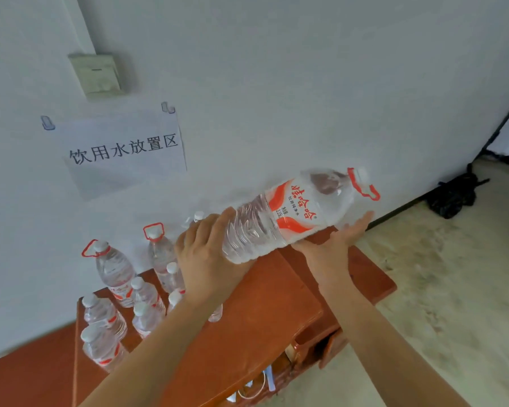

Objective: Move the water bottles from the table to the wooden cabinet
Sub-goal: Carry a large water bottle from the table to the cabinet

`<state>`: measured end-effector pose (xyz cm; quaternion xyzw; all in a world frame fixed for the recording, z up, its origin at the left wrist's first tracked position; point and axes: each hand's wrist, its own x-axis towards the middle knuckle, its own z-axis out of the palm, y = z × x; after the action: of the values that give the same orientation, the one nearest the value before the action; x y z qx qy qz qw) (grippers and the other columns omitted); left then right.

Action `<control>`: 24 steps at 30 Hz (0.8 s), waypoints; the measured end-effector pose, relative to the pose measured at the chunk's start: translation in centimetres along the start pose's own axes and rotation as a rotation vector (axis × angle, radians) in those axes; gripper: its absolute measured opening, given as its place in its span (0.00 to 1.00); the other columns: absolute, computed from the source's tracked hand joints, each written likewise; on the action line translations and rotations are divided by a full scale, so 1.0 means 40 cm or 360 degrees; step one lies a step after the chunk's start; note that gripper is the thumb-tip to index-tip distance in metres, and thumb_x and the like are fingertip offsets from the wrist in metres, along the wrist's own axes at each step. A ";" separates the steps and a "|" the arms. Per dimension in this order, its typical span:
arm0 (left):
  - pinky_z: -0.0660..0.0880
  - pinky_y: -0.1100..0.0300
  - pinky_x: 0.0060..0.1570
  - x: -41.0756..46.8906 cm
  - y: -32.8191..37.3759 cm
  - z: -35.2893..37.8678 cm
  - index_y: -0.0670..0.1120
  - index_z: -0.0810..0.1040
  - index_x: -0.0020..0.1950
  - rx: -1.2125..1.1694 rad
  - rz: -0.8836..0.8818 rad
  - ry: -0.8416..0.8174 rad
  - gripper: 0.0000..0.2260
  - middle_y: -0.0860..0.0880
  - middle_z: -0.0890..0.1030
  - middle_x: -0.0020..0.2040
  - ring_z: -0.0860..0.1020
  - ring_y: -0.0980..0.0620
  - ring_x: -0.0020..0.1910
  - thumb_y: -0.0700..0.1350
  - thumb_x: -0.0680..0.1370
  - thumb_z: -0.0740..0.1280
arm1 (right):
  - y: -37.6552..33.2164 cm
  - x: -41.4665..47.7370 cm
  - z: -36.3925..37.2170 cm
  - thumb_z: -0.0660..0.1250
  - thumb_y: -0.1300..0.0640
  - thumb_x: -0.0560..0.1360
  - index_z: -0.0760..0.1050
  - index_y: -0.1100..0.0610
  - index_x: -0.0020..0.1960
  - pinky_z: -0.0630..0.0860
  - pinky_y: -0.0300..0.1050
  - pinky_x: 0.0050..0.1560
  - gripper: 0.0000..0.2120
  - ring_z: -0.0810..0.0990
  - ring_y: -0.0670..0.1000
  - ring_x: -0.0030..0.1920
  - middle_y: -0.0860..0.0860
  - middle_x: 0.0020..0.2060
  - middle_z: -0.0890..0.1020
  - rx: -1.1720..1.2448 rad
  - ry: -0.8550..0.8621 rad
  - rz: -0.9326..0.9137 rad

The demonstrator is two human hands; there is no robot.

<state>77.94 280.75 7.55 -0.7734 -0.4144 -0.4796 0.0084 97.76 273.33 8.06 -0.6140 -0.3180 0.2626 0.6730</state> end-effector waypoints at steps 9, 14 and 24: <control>0.66 0.47 0.70 -0.066 -0.108 0.293 0.59 0.68 0.73 -0.0344 -0.0471 -0.0905 0.44 0.58 0.76 0.68 0.72 0.52 0.69 0.71 0.60 0.73 | 0.089 0.167 -0.020 0.82 0.41 0.65 0.66 0.54 0.77 0.79 0.61 0.62 0.47 0.77 0.63 0.68 0.61 0.70 0.76 0.0461 -0.0605 0.0457; 0.60 0.43 0.76 -0.097 -0.121 0.399 0.61 0.57 0.77 -0.0413 -0.0722 -0.1351 0.48 0.58 0.68 0.75 0.65 0.52 0.75 0.67 0.63 0.78 | 0.185 0.235 -0.004 0.78 0.43 0.68 0.71 0.48 0.72 0.80 0.64 0.60 0.35 0.81 0.59 0.64 0.54 0.63 0.81 0.0104 -0.0259 0.0365; 0.76 0.45 0.65 -0.221 -0.201 0.699 0.67 0.58 0.73 -0.0367 -0.1520 -0.1267 0.42 0.58 0.73 0.72 0.74 0.50 0.69 0.59 0.67 0.80 | 0.505 0.425 0.080 0.83 0.33 0.56 0.68 0.46 0.71 0.81 0.53 0.61 0.50 0.81 0.46 0.61 0.42 0.60 0.81 -0.0658 -0.0657 0.0303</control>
<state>91.53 291.91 -17.26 -0.6183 -0.6310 -0.1475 -0.4447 107.35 290.27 -10.08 -0.6986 -0.4357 0.3733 0.4275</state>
